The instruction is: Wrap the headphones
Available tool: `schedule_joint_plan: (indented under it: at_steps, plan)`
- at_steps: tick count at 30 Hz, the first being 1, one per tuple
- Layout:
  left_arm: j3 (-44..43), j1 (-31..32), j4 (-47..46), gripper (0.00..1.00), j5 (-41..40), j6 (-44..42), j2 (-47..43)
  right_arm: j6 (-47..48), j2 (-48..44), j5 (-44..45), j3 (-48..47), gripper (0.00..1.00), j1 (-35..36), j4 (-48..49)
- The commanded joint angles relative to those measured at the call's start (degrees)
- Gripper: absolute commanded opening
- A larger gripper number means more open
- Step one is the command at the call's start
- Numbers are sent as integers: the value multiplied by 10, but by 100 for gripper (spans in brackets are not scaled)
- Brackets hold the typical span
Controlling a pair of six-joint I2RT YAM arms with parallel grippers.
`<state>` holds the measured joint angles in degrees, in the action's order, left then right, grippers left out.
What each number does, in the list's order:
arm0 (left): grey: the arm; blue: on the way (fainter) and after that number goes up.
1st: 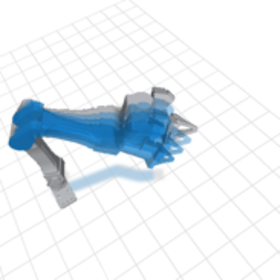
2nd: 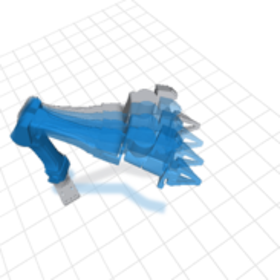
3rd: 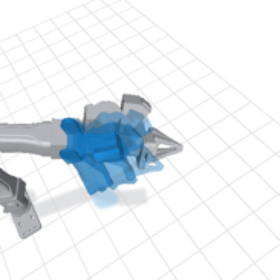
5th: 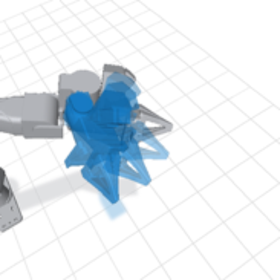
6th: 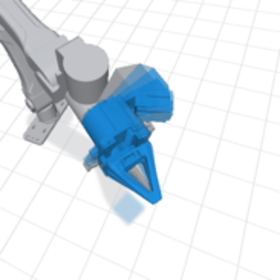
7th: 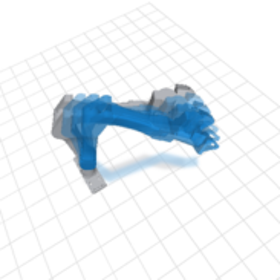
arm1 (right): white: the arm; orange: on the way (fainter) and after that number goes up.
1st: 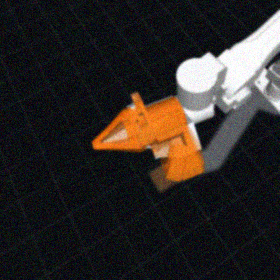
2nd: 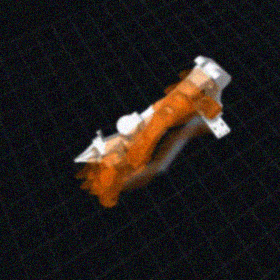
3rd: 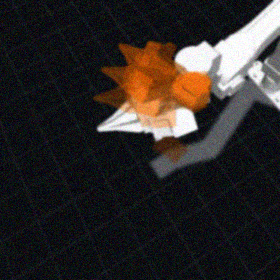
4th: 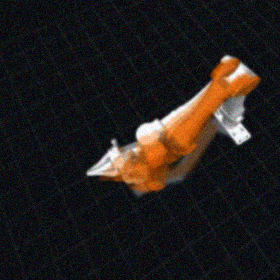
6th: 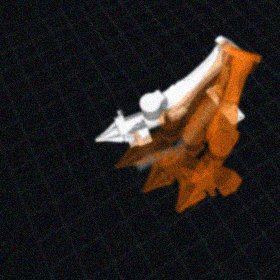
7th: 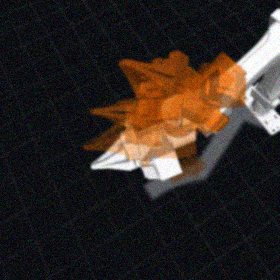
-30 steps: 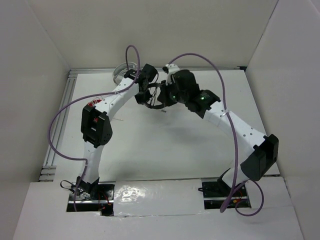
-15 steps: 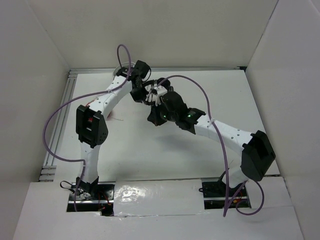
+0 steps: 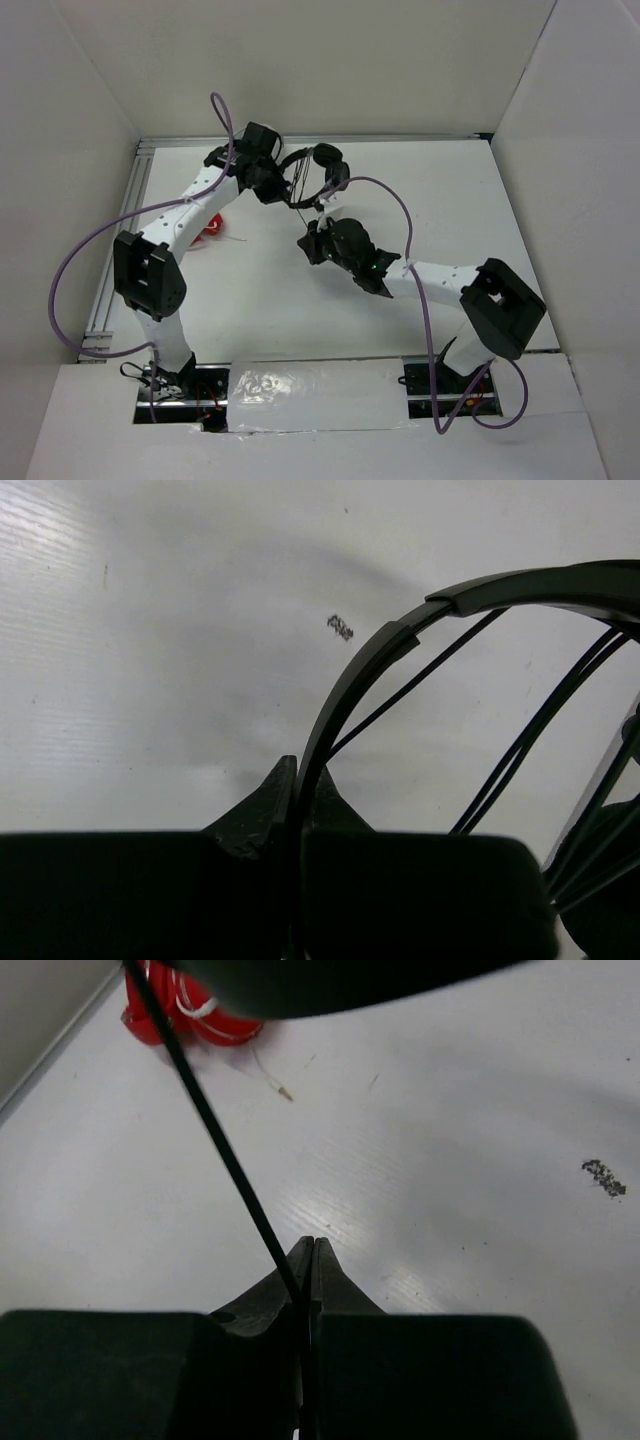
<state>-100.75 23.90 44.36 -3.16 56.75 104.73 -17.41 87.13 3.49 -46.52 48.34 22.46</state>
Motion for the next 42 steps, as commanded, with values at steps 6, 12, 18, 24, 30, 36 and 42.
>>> schedule_joint_plan:
  at_steps: [6, 12, 18, 24, 30, 36, 42]
  plan:
    - [103, -24, -169, 0, 151, -66, -115, -63, -46, -7, 112, 0, -55, 235]
    - [162, -43, -247, 0, 247, -93, -156, -89, -37, -88, 141, 0, -97, 289]
    - [178, -54, -277, 0, 309, -139, -163, -96, -21, -177, 134, 2, -153, 261]
    - [181, -59, -298, 0, 349, -183, -158, -99, -46, -336, 142, 10, -214, 228]
    - [182, -68, -309, 0, 373, -195, -145, -39, -114, -343, 136, 6, -214, 124]
    - [190, -54, -350, 0, 386, -281, -158, 10, -109, -361, 74, 4, -247, -42]
    - [182, -58, -352, 0, 417, -328, -154, -25, -78, -479, 89, 7, -310, 13]
